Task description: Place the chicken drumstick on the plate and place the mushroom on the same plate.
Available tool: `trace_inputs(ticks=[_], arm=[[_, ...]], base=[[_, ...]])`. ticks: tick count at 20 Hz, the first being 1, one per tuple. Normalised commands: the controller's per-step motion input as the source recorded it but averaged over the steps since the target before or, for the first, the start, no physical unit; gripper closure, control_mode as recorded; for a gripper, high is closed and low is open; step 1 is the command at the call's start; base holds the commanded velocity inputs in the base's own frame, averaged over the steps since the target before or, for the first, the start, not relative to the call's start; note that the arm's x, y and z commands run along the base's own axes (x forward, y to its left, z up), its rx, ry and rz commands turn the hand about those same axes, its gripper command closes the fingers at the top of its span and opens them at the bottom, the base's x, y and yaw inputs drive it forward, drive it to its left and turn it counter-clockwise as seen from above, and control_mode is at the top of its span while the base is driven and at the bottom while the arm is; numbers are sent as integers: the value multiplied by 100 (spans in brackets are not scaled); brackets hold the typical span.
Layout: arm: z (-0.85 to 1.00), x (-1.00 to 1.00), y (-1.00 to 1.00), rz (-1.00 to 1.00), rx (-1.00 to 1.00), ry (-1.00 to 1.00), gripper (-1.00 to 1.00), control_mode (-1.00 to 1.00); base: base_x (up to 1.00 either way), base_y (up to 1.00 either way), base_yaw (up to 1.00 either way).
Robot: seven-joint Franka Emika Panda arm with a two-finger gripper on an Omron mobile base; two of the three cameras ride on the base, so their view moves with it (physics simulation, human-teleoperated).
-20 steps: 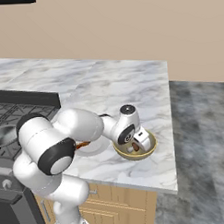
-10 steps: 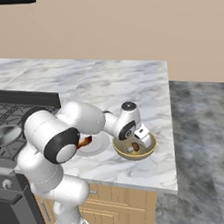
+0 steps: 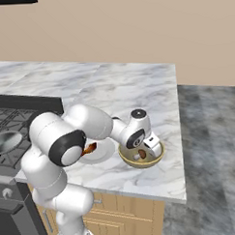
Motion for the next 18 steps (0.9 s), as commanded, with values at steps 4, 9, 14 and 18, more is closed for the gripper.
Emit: trace_inputs(ticks=[4,9,14,18], arm=[[-9,0,0,0,0,0,-100,-100],[-4,0,0,0,0,0,-100,-100],[0,0,0,0,0,0,-100,-100],[0,-28,0,1,0,-4,-100,-100]], base=[[0,0,0],[0,0,0],[0,0,0],[0,0,0]])
